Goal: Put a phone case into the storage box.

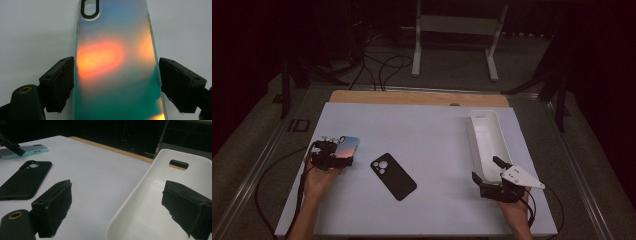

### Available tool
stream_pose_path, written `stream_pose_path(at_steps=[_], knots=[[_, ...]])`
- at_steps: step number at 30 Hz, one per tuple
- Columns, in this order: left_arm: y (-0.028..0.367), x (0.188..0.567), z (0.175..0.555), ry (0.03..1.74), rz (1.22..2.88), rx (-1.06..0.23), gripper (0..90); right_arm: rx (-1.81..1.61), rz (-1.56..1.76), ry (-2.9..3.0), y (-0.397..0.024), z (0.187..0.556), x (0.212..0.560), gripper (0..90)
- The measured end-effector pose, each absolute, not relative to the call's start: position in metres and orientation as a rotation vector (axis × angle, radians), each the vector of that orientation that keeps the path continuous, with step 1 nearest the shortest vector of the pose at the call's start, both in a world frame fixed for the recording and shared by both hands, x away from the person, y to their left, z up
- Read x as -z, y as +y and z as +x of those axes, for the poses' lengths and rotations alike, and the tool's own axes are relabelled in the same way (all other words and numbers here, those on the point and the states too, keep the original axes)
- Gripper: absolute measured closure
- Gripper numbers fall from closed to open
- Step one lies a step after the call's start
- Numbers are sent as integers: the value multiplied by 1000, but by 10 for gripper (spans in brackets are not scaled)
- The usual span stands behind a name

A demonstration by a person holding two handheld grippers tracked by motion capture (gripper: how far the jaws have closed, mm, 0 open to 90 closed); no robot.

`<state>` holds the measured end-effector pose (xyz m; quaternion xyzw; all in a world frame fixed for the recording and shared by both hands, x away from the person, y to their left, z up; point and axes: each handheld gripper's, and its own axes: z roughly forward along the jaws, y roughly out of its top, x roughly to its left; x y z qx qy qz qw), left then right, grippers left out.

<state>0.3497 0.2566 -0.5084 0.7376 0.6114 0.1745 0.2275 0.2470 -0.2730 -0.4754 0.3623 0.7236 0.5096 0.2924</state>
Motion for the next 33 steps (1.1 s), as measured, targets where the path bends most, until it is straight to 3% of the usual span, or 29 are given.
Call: stream_pose_path(at_steps=[33], knots=[[249,459,324,1463,1832,-636,169,-1359,969,1934,-271,251,474,91]])
